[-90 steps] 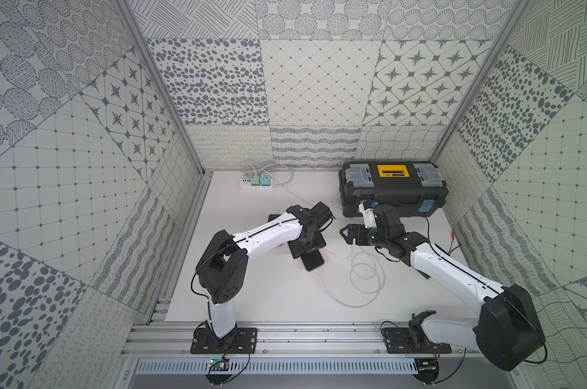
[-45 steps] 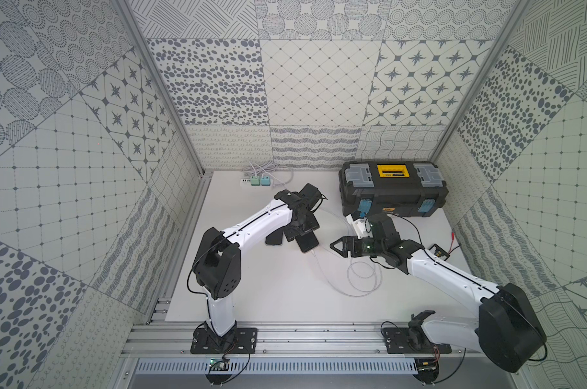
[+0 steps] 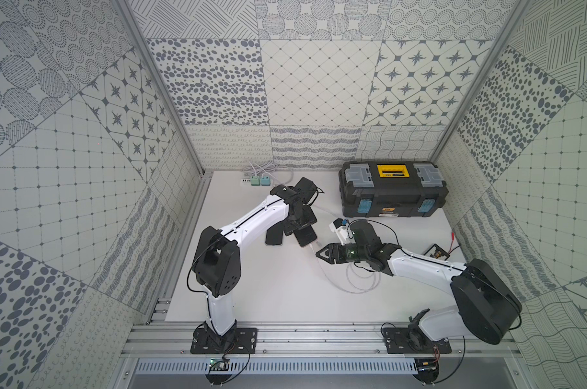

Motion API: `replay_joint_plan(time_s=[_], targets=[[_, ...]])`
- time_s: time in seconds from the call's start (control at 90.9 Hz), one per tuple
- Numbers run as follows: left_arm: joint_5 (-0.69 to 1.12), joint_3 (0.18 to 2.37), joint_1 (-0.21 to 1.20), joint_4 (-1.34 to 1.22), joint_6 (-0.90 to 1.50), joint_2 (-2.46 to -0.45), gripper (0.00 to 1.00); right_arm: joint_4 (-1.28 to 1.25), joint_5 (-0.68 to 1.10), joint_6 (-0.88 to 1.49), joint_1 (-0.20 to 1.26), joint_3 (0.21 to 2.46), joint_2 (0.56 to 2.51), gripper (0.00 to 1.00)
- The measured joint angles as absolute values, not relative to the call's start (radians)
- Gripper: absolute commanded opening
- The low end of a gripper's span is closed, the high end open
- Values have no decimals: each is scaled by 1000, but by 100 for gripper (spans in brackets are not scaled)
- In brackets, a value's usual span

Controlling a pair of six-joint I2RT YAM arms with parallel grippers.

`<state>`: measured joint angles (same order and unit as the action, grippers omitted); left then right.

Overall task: Unplug the charging cable from the phone
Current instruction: Remove the charging cable from the phone.

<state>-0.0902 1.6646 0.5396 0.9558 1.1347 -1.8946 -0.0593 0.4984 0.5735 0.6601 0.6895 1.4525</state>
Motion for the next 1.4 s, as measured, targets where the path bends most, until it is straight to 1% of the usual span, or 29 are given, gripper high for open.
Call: replay_joint_plan(time_s=[0.055,0.132,0.451,0.77,0.836,0.924,1.067,1.266,1.398], targets=[[-84,1665,539,955,1134,-1895,55,-72,500,578,666,694,1469,56],[-79,1665,539,955,1134,-1895,55,-82,505,581,669,703,1486,49],[-71,1666,538,955,1134,-1895,54,-110,514,590,673,762,1521,46],[-64,1673,538,953,1134,-1895,54,-119,529,591,673,778,1549,32],[-64,1673,537,953,1134,-1895,54,-120,532,591,673,778,1552,27],[-63,1674,535,952,1134,-1895,54,-121,535,590,673,779,1553,15],[-59,1675,530,952,1134,-1895,53,-128,543,591,673,782,1553,8],[-57,1677,527,952,1134,-1895,51,-127,546,591,674,784,1553,2],[-56,1679,525,952,1134,-1895,51,-128,546,590,674,784,1553,2]])
